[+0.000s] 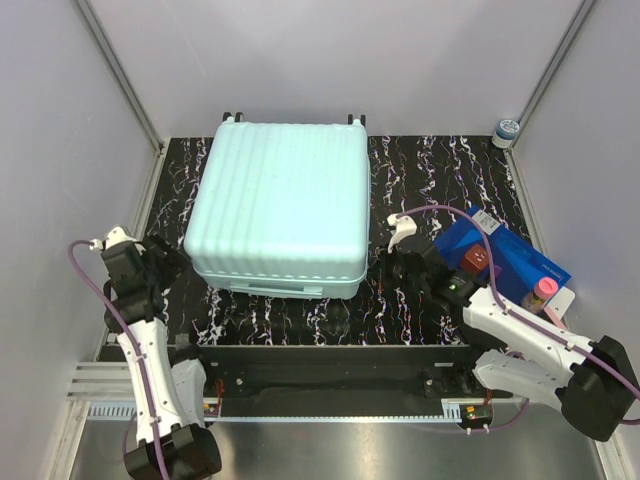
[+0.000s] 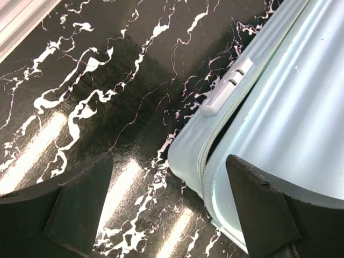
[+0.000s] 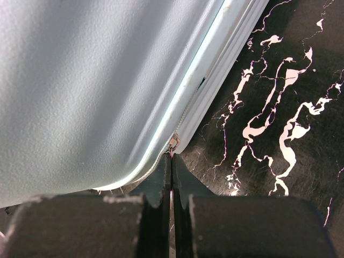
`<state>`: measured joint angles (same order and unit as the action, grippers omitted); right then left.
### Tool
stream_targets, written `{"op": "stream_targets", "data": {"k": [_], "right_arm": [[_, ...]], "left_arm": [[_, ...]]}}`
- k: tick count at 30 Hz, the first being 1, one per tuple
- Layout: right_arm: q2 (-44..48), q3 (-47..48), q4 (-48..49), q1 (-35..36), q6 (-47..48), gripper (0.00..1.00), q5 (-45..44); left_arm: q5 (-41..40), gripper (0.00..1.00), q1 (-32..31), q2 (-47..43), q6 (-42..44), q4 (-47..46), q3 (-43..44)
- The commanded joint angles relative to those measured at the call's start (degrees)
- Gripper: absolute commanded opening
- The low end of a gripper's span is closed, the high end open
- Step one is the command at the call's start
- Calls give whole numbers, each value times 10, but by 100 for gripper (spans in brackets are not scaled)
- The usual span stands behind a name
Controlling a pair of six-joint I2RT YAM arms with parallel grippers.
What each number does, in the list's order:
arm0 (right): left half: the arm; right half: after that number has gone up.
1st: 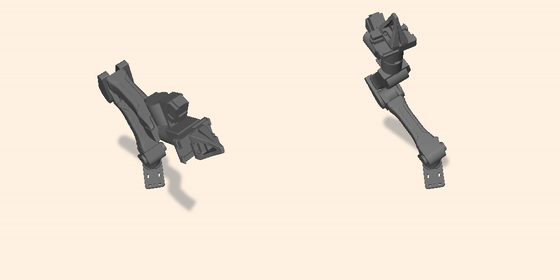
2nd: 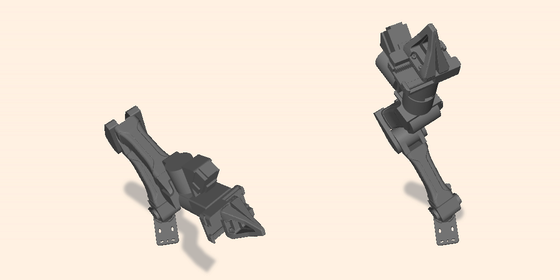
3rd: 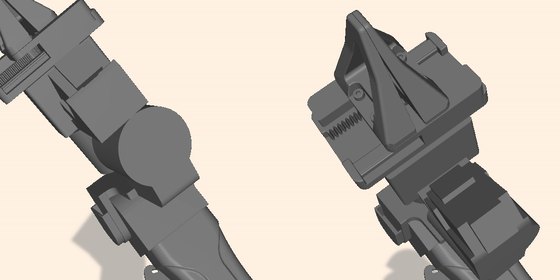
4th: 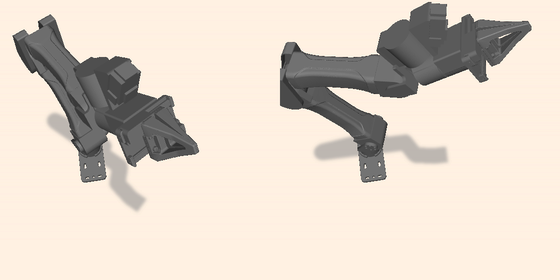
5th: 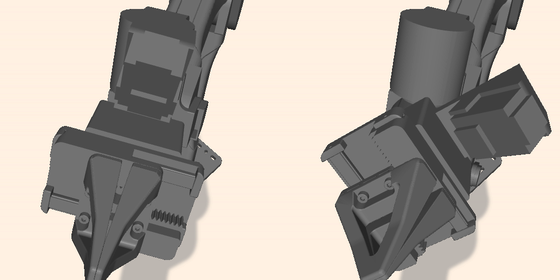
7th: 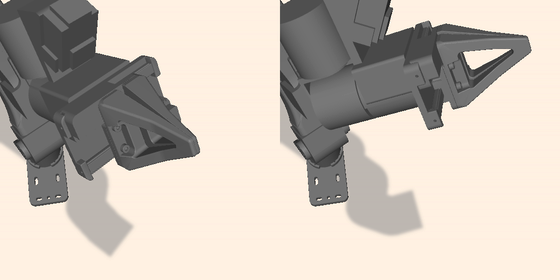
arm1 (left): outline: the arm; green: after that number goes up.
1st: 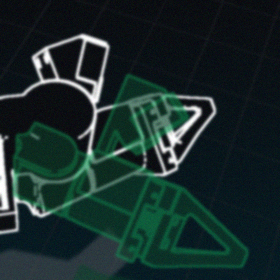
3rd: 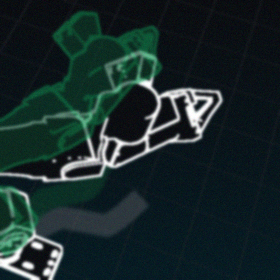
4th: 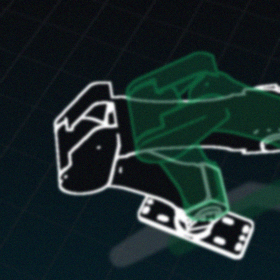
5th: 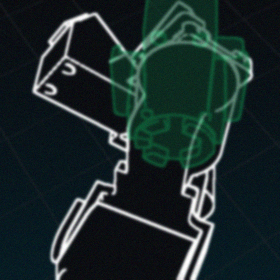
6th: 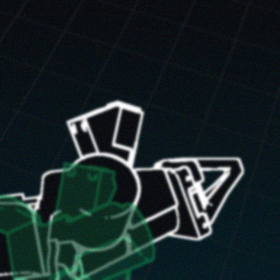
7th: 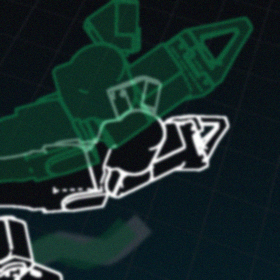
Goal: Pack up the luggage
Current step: Zip the luggage at the center of the board.
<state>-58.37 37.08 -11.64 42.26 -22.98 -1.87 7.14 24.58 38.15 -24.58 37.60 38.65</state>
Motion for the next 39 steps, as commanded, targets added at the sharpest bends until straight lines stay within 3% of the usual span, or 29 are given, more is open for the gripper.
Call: {"op": "stream_targets", "data": {"k": [1,7,21,39], "right_arm": [[-9,30,38,9,-12,0,42],[-21,29,41,9,-4,0,35],[41,-10,12,20,-45,0,58],[46,-34,-44,100,-74,0,24]], "left_arm": [[100,90,-32,14,8,-38,-9],[114,90,-74,18,12,-45,-13],[155,91,-74,-3,-13,-105,-14],[179,92,-74,-19,-42,-155,-28]]}}
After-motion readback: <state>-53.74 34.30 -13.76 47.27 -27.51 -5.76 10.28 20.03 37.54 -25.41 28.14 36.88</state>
